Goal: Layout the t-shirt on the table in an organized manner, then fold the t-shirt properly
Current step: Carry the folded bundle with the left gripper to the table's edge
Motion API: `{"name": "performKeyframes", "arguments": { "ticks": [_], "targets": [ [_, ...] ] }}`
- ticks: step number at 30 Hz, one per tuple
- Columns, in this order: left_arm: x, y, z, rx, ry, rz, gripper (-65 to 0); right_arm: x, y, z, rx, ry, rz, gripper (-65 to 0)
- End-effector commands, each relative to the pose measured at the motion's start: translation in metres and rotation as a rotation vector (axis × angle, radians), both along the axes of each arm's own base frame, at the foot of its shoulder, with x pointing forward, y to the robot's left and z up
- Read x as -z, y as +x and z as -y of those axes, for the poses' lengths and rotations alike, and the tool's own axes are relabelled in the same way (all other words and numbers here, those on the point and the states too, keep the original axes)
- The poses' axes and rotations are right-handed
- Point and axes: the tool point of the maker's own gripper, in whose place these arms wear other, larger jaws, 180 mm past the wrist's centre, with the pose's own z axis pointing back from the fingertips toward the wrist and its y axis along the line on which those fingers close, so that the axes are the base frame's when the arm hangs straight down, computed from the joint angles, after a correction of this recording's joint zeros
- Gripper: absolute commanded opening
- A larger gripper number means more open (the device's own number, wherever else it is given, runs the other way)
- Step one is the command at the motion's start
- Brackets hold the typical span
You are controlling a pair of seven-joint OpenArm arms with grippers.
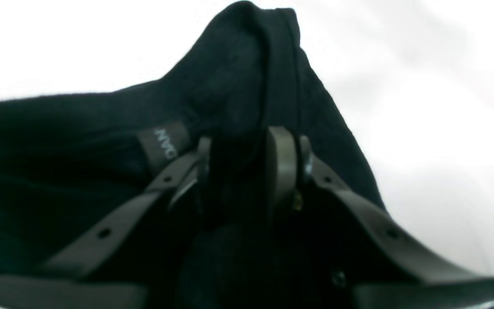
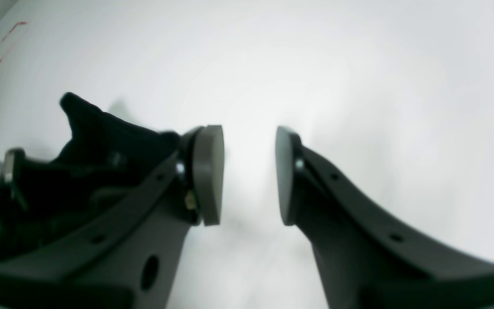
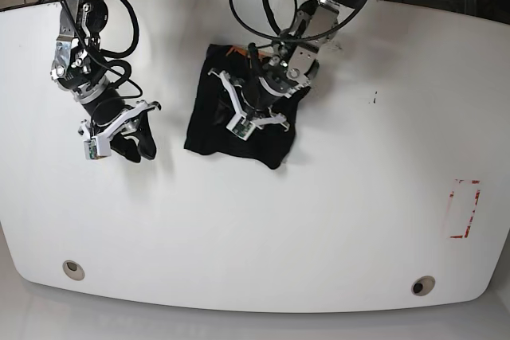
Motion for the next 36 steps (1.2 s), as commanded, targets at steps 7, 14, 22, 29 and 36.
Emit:
{"name": "performKeyframes", "arguments": {
  "ticks": [7, 14, 22, 29, 36],
  "targets": [
    [0.068, -0.014, -0.073, -0.042, 0.235, -0.083, -49.9, -0.017, 0.006, 0.002, -0.006, 0.004, 0.056, -45.3],
    [0.087, -0.013, -0.165, -0.053, 0.416, -0.079, -49.9, -0.015, 0.004, 0.002, -0.005, 0.004, 0.050, -45.3],
    [0.084, -0.019, -0.252, -0.039, 0.581, -0.066, -49.9, -0.011, 0.000, 0.001, -0.007, 0.004, 0.038, -45.3],
    [0.069, -0.033, -0.312, -0.035, 0.623, -0.098, -49.9, -0.011, 0.000, 0.001, -0.008, 0.004, 0.038, -45.3],
    [0.061, -0.051, -0.367, -0.091, 0.638, -0.159, -50.1, -0.011, 0.000, 0.001, -0.008, 0.003, 0.040, -45.3]
  ]
}}
